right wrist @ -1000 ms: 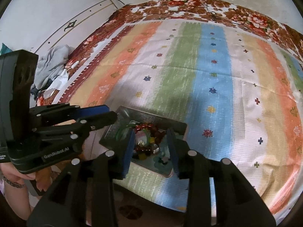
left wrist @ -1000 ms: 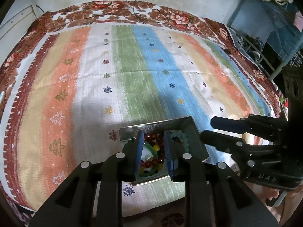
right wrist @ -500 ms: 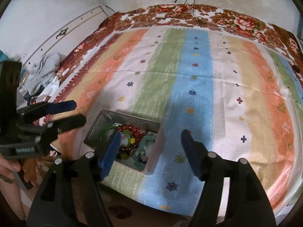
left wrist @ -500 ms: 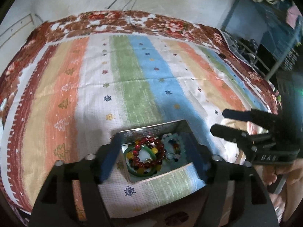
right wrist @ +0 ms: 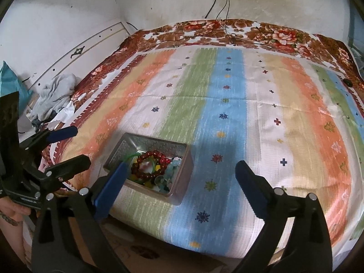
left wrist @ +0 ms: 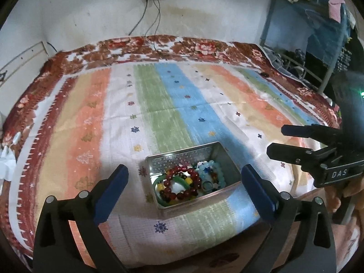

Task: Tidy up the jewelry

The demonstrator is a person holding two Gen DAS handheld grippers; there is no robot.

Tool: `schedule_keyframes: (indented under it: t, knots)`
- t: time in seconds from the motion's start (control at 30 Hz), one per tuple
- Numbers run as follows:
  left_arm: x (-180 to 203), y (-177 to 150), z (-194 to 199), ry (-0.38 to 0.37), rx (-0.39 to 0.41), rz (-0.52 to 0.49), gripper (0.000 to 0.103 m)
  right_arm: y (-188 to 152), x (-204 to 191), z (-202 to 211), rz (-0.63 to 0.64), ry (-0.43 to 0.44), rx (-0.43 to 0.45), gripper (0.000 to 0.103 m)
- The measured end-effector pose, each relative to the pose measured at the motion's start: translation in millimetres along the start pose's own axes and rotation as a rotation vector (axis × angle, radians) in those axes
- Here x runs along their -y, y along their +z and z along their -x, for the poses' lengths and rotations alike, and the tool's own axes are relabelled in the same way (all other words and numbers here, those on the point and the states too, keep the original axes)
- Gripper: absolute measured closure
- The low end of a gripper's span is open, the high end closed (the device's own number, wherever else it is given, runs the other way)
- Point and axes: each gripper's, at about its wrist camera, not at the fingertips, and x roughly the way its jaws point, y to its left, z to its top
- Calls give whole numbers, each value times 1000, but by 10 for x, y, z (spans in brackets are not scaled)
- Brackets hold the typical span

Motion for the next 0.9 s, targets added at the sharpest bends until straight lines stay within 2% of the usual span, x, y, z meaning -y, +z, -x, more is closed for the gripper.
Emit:
schedule_keyframes:
  t: [0.2,0.37,0.47,0.67,0.9]
  knots:
    - [87,-107,73,68,23,3,6,-158,-119,122,13,3,48,6]
    - [166,-165,140,81,50,-7,6,-324,-235,235,57,-33,93,6]
    - [233,-220,149,64,52,-37,6,-405,-276,294,84,-46,118,6]
    - [337,-298,220,60,98,-78,6,-402,-70,305,-4,-41,115,6]
    - [249,-327,301,99,148,-15,6,-421,-24,312,-20,-53,116,6]
